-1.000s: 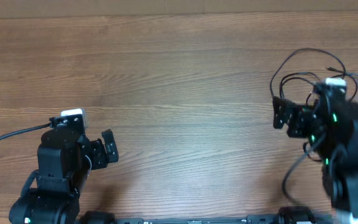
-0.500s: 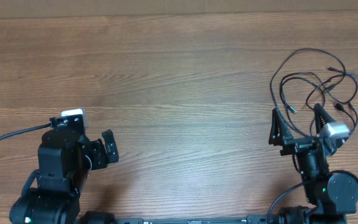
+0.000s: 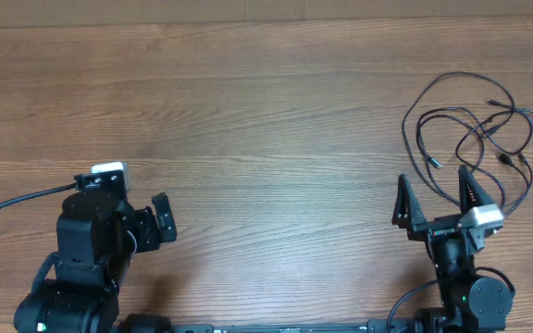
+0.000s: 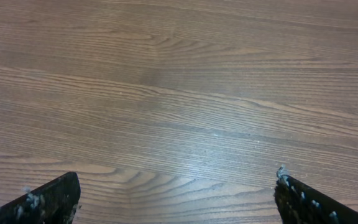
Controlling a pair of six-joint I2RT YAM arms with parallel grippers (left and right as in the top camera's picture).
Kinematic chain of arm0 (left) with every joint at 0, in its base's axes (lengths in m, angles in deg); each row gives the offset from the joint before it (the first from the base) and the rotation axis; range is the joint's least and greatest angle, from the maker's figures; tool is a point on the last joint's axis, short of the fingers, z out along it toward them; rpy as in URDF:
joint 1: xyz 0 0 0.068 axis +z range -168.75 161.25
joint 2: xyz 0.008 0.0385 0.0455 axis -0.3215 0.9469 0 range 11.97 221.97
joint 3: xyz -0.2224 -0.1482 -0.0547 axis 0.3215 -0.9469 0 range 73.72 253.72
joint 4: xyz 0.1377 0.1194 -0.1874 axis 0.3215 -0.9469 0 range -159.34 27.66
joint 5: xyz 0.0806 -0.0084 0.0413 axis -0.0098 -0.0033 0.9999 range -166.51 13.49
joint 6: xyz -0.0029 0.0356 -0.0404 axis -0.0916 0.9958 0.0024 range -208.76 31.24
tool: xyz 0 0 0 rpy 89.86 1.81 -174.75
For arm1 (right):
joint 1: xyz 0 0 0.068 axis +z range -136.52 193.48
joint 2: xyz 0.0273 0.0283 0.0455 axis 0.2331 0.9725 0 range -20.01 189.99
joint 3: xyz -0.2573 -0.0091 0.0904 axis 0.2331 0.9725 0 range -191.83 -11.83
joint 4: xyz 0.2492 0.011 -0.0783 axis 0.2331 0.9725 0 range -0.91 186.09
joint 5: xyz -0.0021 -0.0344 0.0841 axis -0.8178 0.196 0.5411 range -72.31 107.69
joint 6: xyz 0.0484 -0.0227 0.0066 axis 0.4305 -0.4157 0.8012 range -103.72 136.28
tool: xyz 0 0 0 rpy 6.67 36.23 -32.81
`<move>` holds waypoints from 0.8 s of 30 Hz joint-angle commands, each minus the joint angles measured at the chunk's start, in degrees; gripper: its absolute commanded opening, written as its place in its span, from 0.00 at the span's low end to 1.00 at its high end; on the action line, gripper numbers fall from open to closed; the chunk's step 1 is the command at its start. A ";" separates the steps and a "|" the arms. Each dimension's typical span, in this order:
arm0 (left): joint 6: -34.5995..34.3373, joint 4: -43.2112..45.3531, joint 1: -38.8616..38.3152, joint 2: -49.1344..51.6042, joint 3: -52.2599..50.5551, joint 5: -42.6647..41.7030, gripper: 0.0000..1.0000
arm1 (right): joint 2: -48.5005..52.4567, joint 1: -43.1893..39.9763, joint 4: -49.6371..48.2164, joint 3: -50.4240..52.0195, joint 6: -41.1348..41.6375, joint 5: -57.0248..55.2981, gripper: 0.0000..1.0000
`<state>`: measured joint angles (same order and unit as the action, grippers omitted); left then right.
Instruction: Untangle cables
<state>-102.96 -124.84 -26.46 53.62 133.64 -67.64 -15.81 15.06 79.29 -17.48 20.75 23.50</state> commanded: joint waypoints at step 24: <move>0.04 0.13 0.61 0.02 -0.17 0.57 1.00 | -4.04 2.91 14.23 5.20 0.17 -1.01 1.00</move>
